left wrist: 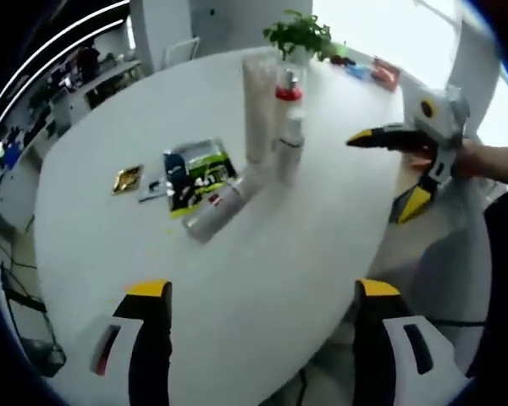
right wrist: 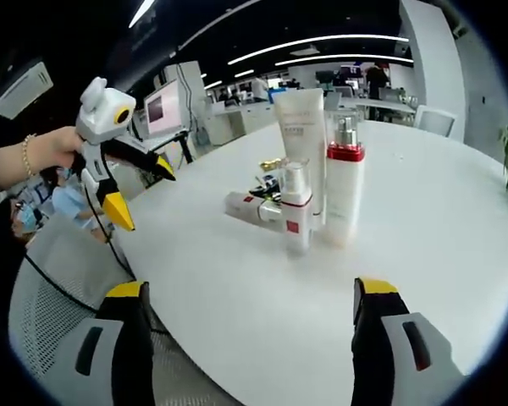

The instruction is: Arrange the skincare products in the storage area until every visible bottle or jar stands upright without overlapping.

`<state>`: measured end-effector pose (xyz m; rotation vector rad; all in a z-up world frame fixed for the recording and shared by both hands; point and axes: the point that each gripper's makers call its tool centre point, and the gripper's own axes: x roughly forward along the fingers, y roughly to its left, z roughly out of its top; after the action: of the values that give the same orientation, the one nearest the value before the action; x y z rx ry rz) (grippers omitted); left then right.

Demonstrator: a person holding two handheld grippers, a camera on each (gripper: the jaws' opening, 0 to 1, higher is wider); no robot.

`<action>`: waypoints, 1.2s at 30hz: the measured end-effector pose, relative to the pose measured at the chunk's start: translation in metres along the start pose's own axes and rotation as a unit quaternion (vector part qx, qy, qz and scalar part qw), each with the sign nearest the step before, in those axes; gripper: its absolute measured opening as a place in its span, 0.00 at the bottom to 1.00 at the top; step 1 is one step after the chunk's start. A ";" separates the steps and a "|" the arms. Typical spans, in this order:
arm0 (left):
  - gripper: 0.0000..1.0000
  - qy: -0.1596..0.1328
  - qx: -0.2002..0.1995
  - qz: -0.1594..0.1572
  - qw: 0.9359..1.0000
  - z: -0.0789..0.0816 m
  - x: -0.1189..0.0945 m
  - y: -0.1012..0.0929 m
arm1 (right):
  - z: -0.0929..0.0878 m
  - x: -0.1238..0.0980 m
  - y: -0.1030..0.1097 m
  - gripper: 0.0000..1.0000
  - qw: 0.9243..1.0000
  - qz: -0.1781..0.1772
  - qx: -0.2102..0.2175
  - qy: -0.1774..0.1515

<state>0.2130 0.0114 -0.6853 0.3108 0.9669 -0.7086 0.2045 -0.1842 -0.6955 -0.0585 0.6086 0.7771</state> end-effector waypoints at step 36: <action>0.96 -0.152 -0.138 0.112 0.972 -0.035 -0.006 0.023 | -0.002 0.000 0.002 0.99 1.000 0.004 0.003 0.005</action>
<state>0.2035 0.0495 -0.7008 0.0616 0.7112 -0.3931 0.2025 -0.1835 -0.6969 -0.0549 0.6204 0.7832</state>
